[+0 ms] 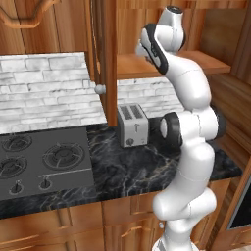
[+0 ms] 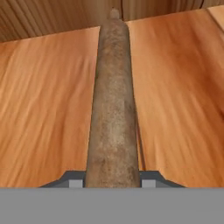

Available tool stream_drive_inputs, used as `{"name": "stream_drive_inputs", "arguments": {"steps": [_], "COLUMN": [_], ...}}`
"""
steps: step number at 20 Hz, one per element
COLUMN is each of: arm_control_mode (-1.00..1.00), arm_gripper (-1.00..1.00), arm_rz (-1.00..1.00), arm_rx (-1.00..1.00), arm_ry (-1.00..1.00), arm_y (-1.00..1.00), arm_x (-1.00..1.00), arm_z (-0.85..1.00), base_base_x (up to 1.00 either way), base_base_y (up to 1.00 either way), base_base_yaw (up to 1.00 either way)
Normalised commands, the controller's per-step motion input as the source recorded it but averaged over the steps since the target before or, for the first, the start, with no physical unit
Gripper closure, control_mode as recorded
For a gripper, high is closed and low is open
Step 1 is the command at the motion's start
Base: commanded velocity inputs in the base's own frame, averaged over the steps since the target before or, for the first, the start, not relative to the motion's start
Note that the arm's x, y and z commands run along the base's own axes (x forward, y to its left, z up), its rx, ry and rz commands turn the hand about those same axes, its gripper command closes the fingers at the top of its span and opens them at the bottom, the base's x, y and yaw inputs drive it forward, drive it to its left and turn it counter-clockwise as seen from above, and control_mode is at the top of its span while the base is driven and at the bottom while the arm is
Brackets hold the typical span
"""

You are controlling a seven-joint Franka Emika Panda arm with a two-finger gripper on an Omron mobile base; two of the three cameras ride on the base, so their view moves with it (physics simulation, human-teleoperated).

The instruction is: Open the cabinet, retrieve the rolling pin, and place it next to the meat on the cutting board to prepare for tenderizing.

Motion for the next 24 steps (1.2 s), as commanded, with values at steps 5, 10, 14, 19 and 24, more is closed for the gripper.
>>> {"name": "stream_drive_inputs", "arguments": {"steps": [5,10,14,19,24], "arm_control_mode": [-1.00,-1.00,-1.00,-1.00,-1.00], "arm_gripper": [1.00,1.00,1.00,1.00,1.00], "arm_rz": [0.00,0.00,-0.07,-0.10,-0.09], "arm_rx": [0.00,0.00,-0.01,-0.02,0.00], "arm_ry": [-0.15,-0.16,-0.12,-0.06,0.00], "arm_y": [0.48,0.64,0.25,-0.03,-0.13], "arm_x": [-0.71,-0.96,-1.00,-0.85,-0.67], "arm_z": [0.00,0.00,0.00,0.00,0.00], "base_base_x": [0.00,0.00,0.00,0.00,0.00], "base_base_y": [0.00,0.00,0.00,0.00,0.00], "base_base_yaw": [0.00,0.00,0.00,0.00,0.00]}}
